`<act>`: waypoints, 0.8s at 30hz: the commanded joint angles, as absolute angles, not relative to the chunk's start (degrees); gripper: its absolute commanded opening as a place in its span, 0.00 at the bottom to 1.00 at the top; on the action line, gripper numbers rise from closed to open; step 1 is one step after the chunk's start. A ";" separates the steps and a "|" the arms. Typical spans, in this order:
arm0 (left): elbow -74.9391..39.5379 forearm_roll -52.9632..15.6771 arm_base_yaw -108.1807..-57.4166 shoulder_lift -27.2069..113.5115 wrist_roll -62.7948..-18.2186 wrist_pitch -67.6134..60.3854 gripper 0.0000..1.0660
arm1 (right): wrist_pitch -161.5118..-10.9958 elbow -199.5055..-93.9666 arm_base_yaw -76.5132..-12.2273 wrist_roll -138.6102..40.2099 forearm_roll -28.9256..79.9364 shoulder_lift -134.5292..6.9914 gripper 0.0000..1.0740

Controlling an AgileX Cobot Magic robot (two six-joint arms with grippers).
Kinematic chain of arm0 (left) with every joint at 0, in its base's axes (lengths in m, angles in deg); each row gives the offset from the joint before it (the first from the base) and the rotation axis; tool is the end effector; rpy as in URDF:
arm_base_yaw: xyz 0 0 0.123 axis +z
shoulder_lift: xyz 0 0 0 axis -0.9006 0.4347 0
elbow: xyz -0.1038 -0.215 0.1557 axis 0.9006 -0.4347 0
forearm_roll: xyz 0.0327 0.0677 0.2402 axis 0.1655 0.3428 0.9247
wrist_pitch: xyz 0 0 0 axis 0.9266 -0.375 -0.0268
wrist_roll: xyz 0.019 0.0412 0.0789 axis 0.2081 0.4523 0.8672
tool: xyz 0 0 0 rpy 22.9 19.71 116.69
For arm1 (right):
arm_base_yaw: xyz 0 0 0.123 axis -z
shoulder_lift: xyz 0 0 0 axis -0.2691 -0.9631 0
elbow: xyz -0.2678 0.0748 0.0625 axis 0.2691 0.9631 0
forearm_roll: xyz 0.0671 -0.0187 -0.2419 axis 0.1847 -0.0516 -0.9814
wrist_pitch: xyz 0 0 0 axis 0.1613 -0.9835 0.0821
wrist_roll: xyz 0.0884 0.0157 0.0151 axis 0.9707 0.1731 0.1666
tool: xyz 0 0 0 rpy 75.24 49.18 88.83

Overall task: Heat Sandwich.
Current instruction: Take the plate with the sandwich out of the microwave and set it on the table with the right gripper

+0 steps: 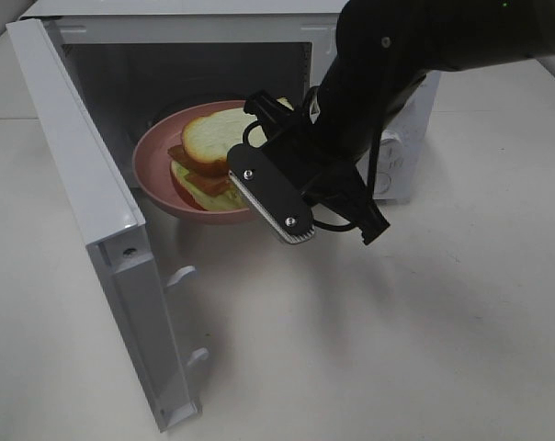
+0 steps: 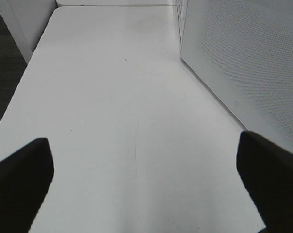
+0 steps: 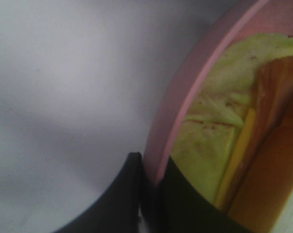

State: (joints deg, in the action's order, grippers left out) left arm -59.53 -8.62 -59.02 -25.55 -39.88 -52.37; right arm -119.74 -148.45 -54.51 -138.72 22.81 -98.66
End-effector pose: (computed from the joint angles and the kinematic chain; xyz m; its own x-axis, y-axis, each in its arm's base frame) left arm -0.0039 -0.0067 0.2776 -0.4396 -0.0034 -0.8982 -0.0128 0.9999 0.0024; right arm 0.2969 0.2369 0.2072 0.6882 -0.7216 0.0747 -0.5974 -0.6221 -0.5061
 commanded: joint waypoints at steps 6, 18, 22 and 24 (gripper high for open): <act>-59.70 -9.07 -58.79 -27.15 -40.11 -51.91 0.92 | -116.53 -141.92 -54.57 -138.09 20.46 -92.42 0.00; -59.70 -9.07 -58.79 -27.15 -40.11 -51.91 0.92 | -114.87 -131.95 -54.57 -134.89 18.17 -83.77 0.00; -59.70 -9.07 -58.79 -27.15 -40.11 -51.91 0.92 | -114.82 -128.06 -54.57 -134.66 18.06 -80.50 0.00; -59.70 -9.07 -58.79 -27.15 -40.11 -51.91 0.92 | -114.76 -126.11 -54.57 -134.20 18.06 -78.61 0.00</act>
State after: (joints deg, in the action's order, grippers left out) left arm -59.53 -8.62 -59.02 -25.55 -39.88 -52.37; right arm -116.19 -127.14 -54.51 -135.12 18.29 -80.44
